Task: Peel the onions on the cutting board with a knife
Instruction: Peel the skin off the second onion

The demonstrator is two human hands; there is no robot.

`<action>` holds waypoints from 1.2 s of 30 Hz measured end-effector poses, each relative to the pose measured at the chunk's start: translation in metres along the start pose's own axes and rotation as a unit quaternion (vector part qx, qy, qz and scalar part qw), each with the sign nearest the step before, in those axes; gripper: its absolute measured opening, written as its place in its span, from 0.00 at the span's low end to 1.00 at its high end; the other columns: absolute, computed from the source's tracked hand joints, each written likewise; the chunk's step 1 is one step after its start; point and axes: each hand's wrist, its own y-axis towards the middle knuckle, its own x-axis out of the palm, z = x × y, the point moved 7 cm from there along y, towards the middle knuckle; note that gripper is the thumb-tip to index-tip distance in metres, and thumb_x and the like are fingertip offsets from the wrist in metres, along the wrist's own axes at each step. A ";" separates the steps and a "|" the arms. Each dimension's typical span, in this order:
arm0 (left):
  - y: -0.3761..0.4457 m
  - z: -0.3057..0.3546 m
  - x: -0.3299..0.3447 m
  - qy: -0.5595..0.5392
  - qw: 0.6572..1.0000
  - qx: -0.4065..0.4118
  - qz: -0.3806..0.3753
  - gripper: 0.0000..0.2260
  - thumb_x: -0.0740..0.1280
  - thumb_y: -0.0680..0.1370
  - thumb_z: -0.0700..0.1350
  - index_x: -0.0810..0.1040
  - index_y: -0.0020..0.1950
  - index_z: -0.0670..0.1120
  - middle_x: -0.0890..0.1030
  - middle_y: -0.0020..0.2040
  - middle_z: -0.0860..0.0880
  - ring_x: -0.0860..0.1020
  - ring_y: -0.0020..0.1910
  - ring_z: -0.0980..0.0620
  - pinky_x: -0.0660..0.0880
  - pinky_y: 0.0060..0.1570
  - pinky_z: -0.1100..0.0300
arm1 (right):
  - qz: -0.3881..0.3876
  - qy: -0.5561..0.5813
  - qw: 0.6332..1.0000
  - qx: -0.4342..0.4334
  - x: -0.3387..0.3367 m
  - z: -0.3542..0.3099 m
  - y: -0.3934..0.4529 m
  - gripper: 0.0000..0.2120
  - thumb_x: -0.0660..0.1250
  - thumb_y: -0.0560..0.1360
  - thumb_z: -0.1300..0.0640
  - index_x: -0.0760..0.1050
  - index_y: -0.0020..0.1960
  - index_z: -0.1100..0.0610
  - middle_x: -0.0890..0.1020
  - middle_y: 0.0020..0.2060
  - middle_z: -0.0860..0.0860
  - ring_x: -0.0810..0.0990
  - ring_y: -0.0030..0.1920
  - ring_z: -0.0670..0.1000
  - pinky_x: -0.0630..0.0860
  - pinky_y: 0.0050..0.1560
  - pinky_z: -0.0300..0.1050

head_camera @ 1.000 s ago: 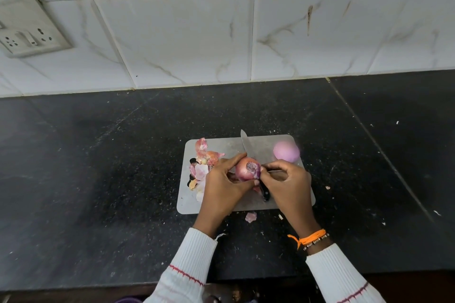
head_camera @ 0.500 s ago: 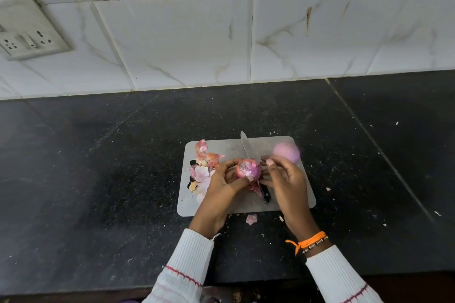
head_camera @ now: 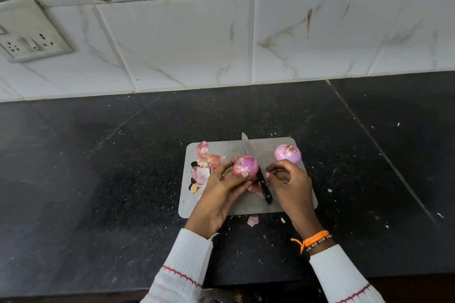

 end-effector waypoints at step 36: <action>-0.006 0.016 0.006 0.277 0.950 0.143 0.006 0.26 0.73 0.67 0.31 0.76 0.62 0.47 0.77 0.59 0.48 0.78 0.53 0.56 0.77 0.48 0.66 | 0.008 -0.045 0.984 -0.172 0.004 -0.036 -0.007 0.05 0.73 0.67 0.66 0.82 0.43 0.62 0.83 0.38 0.51 0.81 0.38 0.44 0.76 0.40 0.27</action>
